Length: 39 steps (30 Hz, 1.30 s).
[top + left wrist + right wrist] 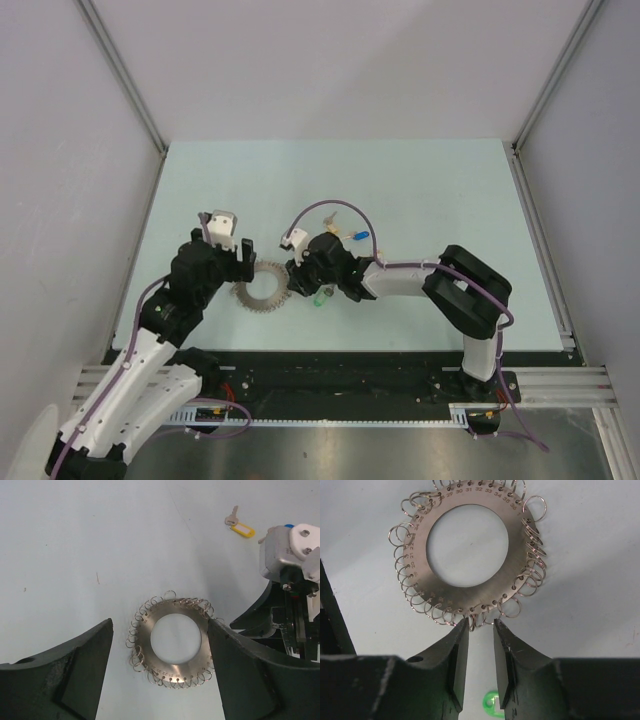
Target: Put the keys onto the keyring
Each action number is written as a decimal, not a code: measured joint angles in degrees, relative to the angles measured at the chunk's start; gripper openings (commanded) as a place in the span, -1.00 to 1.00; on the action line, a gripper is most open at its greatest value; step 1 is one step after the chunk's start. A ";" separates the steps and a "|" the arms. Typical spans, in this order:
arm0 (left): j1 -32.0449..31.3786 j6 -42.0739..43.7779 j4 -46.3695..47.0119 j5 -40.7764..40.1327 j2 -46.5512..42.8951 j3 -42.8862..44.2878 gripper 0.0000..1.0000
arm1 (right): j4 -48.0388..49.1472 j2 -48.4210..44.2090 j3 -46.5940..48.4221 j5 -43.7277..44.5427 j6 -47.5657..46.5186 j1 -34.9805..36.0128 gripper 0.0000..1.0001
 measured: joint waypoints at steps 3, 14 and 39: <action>0.20 0.39 0.00 0.42 0.83 0.00 0.63 | -0.09 1.60 1.27 -0.04 -0.17 0.31 -0.42; 1.36 0.94 -0.09 1.95 1.44 0.00 0.63 | -2.12 4.28 5.42 0.00 -2.14 1.46 -0.55; 2.21 0.96 -0.07 3.52 0.70 0.00 0.64 | -8.04 6.93 7.80 -0.68 -3.58 0.76 -1.00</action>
